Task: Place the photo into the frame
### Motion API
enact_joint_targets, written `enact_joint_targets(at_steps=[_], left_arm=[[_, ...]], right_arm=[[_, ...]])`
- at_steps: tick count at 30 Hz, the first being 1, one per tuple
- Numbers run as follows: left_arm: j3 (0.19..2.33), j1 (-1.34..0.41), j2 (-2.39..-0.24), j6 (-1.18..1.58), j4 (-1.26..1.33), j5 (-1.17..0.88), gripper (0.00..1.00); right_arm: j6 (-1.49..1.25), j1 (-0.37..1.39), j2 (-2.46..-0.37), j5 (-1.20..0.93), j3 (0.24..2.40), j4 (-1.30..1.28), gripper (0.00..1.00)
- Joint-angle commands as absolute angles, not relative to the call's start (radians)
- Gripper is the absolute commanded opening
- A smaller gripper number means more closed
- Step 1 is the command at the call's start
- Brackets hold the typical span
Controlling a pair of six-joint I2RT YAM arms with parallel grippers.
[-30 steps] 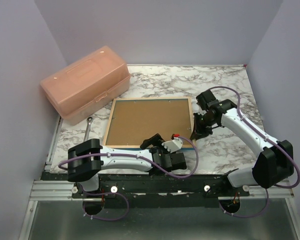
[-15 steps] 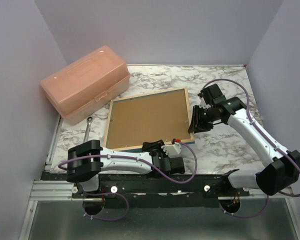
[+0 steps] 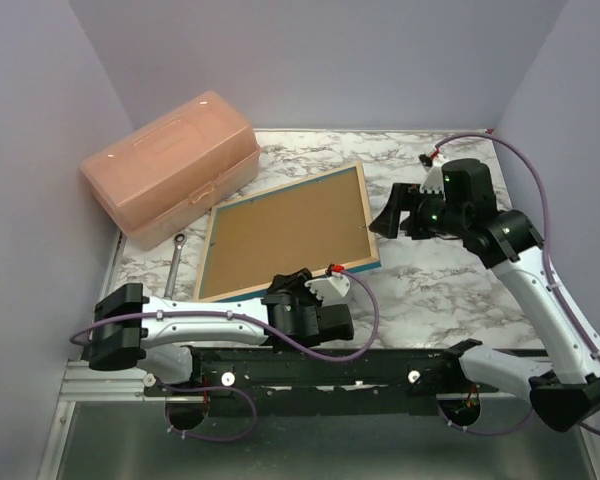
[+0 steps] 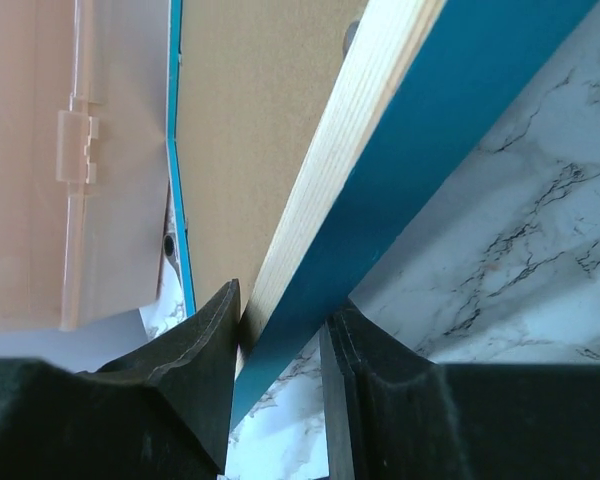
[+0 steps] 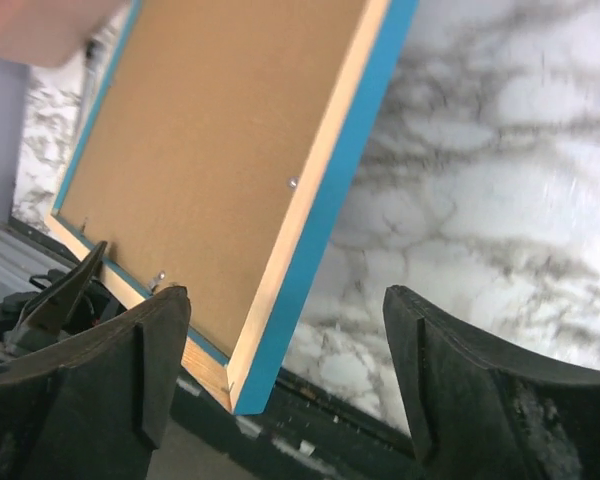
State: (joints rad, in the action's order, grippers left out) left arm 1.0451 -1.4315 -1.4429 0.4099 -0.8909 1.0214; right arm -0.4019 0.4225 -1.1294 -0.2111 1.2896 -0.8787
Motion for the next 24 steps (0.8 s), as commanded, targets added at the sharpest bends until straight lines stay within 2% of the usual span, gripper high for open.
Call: enact_joint_targets(at_steps=[1, 7, 12, 17, 21, 24], left_arm=[[1.059, -1.442, -1.327, 0.446, -0.902, 1.064, 0.22], [1.028, -1.443, -1.195, 0.426, -0.888, 1.025, 0.16], [0.995, -1.444, -1.105, 0.425, -0.87, 0.991, 0.14], [0.971, -1.444, -1.04, 0.424, -0.849, 0.962, 0.14], [0.957, -1.443, -1.013, 0.408, -0.824, 0.942, 0.13], [0.954, -1.444, -0.999, 0.399, -0.813, 0.931, 0.12]], right_arm=[[-0.336, 0.422, -1.028, -0.26, 1.283, -0.674, 0.89], [-0.23, 0.421, -0.933, -0.394, 1.202, -0.435, 0.89], [-0.013, 0.421, -0.869, -0.61, 1.085, -0.301, 0.86], [0.204, 0.421, -0.757, -0.696, 0.941, -0.187, 0.84], [0.411, 0.421, -0.639, -0.797, 0.801, -0.091, 0.97], [0.509, 0.421, -0.573, -0.86, 0.704, 0.004, 1.0]])
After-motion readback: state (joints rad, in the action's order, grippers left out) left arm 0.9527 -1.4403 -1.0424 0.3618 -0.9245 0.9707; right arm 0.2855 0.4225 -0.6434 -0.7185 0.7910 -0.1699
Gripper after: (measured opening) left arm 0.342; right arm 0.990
